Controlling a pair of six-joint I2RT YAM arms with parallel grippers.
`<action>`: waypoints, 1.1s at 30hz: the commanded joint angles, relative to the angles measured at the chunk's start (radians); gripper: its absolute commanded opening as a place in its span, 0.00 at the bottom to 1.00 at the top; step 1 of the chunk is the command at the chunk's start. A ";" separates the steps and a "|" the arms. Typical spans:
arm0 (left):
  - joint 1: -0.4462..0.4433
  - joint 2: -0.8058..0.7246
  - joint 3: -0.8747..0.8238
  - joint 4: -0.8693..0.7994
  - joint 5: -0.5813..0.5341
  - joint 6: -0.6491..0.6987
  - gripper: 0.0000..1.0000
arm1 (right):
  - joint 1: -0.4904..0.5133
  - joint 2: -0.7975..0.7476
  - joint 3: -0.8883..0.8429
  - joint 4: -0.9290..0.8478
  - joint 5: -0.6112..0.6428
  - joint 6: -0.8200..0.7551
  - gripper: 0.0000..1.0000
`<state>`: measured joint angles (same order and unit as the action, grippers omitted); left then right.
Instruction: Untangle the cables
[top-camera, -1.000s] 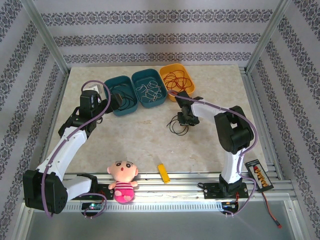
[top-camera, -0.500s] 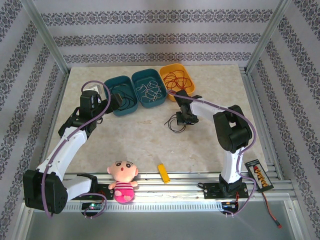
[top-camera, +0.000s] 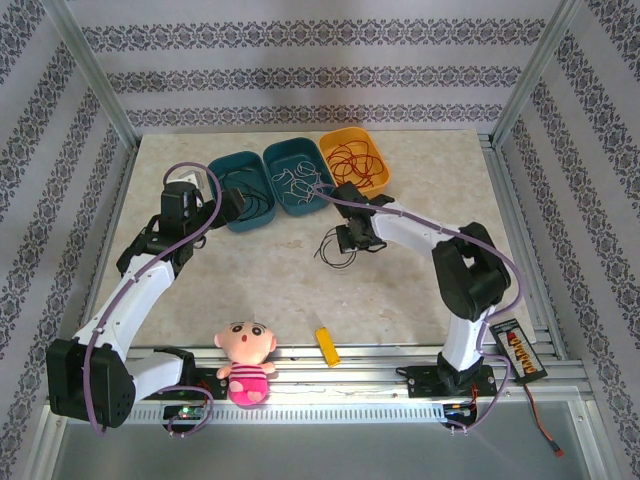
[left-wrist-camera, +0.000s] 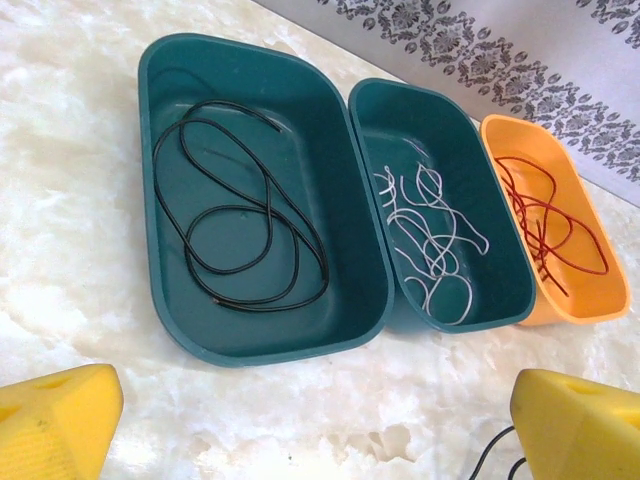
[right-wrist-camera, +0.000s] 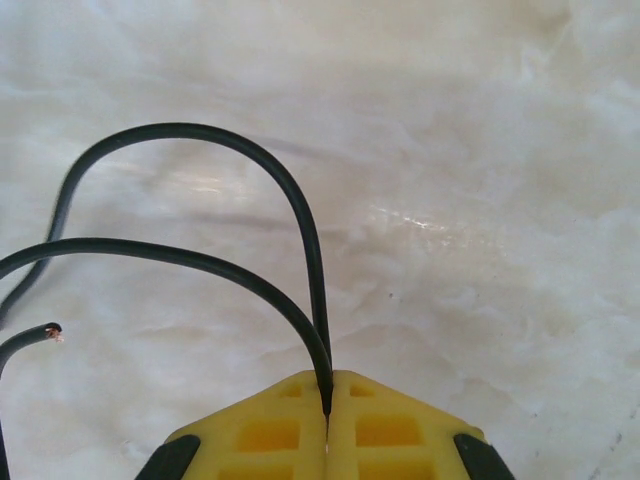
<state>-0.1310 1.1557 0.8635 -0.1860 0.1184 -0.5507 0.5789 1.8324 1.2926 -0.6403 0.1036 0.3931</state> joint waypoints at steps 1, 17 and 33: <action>-0.009 0.028 0.003 0.026 0.073 0.017 1.00 | 0.015 -0.072 0.010 0.003 0.008 -0.001 0.00; -0.191 0.154 -0.047 0.242 0.319 0.036 1.00 | 0.021 -0.278 -0.097 0.136 -0.007 0.037 0.00; -0.343 0.314 0.041 0.384 0.419 -0.041 0.99 | 0.022 -0.367 -0.144 0.224 -0.068 0.062 0.00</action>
<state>-0.4614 1.4574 0.8673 0.1364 0.5220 -0.5770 0.5919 1.5013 1.1622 -0.4480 0.0574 0.4397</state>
